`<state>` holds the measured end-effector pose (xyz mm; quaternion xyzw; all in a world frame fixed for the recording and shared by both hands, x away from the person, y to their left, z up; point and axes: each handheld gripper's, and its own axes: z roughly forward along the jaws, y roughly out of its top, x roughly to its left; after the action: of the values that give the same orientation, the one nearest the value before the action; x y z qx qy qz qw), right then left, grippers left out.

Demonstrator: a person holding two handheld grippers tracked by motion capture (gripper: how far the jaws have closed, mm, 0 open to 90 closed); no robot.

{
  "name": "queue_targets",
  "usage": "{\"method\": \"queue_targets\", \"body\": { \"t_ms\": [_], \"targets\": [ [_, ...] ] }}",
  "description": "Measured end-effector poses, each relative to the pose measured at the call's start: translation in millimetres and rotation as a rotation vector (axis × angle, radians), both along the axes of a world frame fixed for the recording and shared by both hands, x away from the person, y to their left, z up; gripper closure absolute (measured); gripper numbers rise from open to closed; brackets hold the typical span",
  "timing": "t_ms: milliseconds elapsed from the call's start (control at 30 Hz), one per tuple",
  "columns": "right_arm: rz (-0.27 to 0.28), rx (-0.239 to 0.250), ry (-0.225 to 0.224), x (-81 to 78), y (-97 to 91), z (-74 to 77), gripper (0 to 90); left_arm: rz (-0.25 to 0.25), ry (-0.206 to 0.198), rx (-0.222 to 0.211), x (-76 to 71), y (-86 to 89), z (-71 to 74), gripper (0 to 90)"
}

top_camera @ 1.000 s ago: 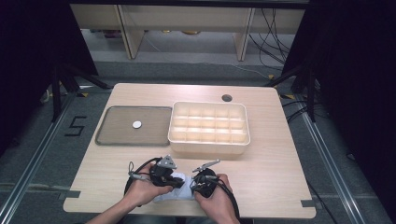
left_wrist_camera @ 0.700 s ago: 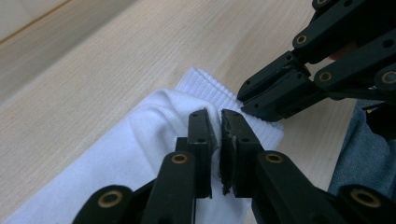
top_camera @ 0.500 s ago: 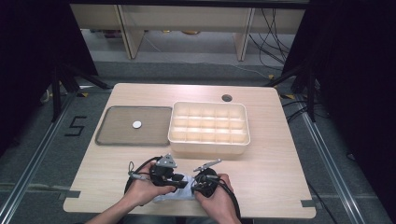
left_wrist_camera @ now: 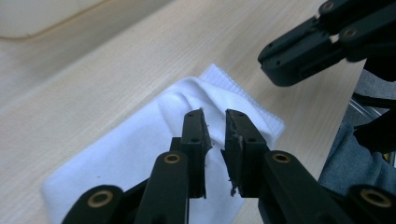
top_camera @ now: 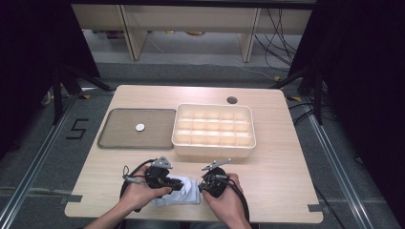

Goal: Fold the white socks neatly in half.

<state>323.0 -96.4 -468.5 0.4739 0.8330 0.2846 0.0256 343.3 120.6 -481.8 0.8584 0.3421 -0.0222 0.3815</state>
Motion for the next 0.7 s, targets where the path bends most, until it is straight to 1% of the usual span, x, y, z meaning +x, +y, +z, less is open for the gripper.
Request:
{"method": "queue_targets", "body": {
  "t_ms": [33,67,100,133,167,200,233,267,300,333,367,400,433,467,500,533,567,600,633,667,700],
  "targets": [
    [0.012,0.01,-0.008,0.7,0.0,0.7,85.5,0.009,0.008,-0.002,-0.8,-2.1,-2.2,75.4],
    [0.014,0.008,-0.001,1.1,0.1,1.4,85.6,0.005,0.039,-0.003,-1.3,-4.9,-5.3,73.1],
    [0.014,0.008,-0.001,1.1,0.1,1.4,85.6,0.005,0.039,-0.003,-1.3,-4.9,-5.3,70.5],
    [0.011,0.005,0.013,1.1,1.1,0.2,85.5,0.02,0.06,-0.025,-2.4,-7.8,-6.6,66.8],
    [0.022,0.006,0.004,1.9,1.1,-2.3,85.5,0.015,0.069,-0.025,-2.7,-8.4,-6.6,63.7],
    [0.022,0.006,0.004,1.9,1.1,-2.3,85.5,0.015,0.069,-0.025,-2.7,-8.4,-6.6,61.4],
    [0.001,-0.004,0.034,0.6,2.1,-3.1,85.5,0.017,0.066,-0.026,-3.5,-9.3,-6.8,61.4],
    [0.019,0.003,0.02,1.1,2.0,-6.0,85.5,0.012,0.063,-0.027,-3.6,-9.5,-7.3,60.2],
    [0.025,0.0,0.025,0.9,2.5,-8.2,85.5,0.022,0.077,-0.036,-4.6,-10.6,-7.7,58.7],
    [0.02,-0.001,0.054,-0.2,4.5,-11.6,85.6,0.022,0.092,-0.031,-5.0,-10.4,-7.3,55.5],
    [0.023,-0.002,0.058,-0.2,5.2,-13.7,85.7,0.022,0.092,-0.031,-5.0,-10.4,-7.3,54.4],
    [0.017,-0.006,0.067,-0.5,6.3,-15.4,85.8,0.02,0.098,-0.047,-5.6,-11.4,-7.8,53.6],
    [0.017,-0.006,0.067,-0.5,6.3,-15.4,85.8,0.02,0.098,-0.047,-5.6,-11.4,-7.8,53.0],
    [0.036,-0.003,0.062,0.5,6.7,-19.7,86.2,0.014,0.089,-0.024,-6.7,-12.3,-7.1,52.5],
    [0.018,-0.007,0.078,-0.1,7.4,-20.1,86.3,0.024,0.094,-0.027,-7.6,-14.1,-7.8,52.4],
    [0.016,-0.002,0.079,0.0,7.3,-20.5,86.3,0.019,0.093,-0.026,-7.5,-15.1,-9.4,52.8],
    [0.016,-0.002,0.079,0.0,7.3,-20.5,86.3,0.019,0.093,-0.026,-7.5,-15.1,-9.4,55.5],
    [0.017,0.0,0.073,0.2,6.8,-20.6,86.4,0.01,0.084,0.0,-6.8,-16.8,-11.5,59.0],
    [0.017,0.0,0.073,0.2,6.8,-20.6,86.4,0.01,0.084,0.0,-6.8,-16.8,-11.5,62.5],
    [0.009,-0.008,0.079,0.0,6.8,-20.5,86.4,0.002,0.069,-0.01,-6.4,-18.2,-12.8,62.5],
    [0.017,-0.002,0.074,0.2,6.6,-21.0,86.4,0.0,0.055,0.012,-6.9,-19.0,-11.5,67.4]
  ]
}}
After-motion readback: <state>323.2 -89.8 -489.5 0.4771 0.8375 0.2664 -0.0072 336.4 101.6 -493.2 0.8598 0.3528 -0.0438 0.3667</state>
